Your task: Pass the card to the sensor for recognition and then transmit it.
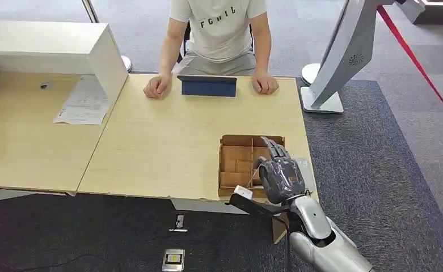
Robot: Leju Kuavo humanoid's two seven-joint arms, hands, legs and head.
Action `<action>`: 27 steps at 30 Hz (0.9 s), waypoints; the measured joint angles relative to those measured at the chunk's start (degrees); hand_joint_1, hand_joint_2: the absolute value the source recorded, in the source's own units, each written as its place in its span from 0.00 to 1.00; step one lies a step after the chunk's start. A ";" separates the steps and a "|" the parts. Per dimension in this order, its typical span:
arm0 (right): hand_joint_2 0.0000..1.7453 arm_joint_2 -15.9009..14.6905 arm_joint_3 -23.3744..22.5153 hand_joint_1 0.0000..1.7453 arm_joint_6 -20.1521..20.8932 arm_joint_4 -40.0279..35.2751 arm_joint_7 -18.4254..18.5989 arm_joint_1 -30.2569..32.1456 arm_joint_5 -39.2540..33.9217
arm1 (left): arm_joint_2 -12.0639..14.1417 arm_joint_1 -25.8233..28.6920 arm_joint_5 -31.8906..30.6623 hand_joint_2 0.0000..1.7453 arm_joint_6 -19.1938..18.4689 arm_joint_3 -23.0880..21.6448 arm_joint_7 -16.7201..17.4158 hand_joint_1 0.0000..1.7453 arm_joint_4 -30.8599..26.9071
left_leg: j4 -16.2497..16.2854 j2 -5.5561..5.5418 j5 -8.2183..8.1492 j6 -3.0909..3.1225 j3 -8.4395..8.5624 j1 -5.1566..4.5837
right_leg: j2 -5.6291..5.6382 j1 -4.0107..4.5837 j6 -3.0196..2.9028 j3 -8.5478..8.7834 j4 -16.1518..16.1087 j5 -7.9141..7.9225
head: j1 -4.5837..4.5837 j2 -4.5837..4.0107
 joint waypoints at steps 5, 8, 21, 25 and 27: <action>1.00 0.00 -0.22 1.00 -0.20 -0.59 -0.48 -0.03 0.00 | 0.00 0.00 0.04 0.00 0.00 0.00 0.17 0.00 0.00 | 0.00 0.00 0.00 0.00 0.00 0.00 | 0.00 0.00 0.00 0.00 0.00 0.00 | 0.00 0.00; 1.00 0.02 -0.33 1.00 -0.55 -0.66 -0.63 -0.05 0.15 | 0.00 0.00 0.00 0.00 0.00 0.00 0.17 0.00 0.00 | 0.00 0.00 0.00 0.00 0.00 0.00 | 0.00 0.00 0.00 0.00 0.01 0.00 | 0.02 0.00; 1.00 0.00 -0.39 1.00 -0.43 -1.09 -0.98 -4.62 2.86 | 0.00 -0.09 -0.57 0.00 -0.81 -0.33 0.02 0.00 0.00 | 0.01 0.01 0.01 0.00 0.00 0.00 | 0.00 -0.01 0.00 0.00 0.01 0.01 | 0.00 0.00; 1.00 0.00 -0.44 1.00 1.51 -0.90 -1.05 -7.77 3.06 | 0.00 -0.16 -1.01 0.00 -1.40 -0.39 -0.02 0.00 0.00 | 0.01 0.02 0.01 0.00 0.00 -0.01 | 0.00 -0.01 0.00 0.00 0.02 0.01 | 0.00 0.00; 1.00 0.02 -0.42 1.00 1.75 -0.30 -1.68 -9.80 2.82 | 0.00 -0.22 -1.07 0.00 -1.53 -0.39 0.00 0.00 0.00 | 0.01 0.01 0.01 0.00 0.00 -0.01 | 0.00 -0.01 0.00 0.00 0.02 0.01 | 0.00 0.00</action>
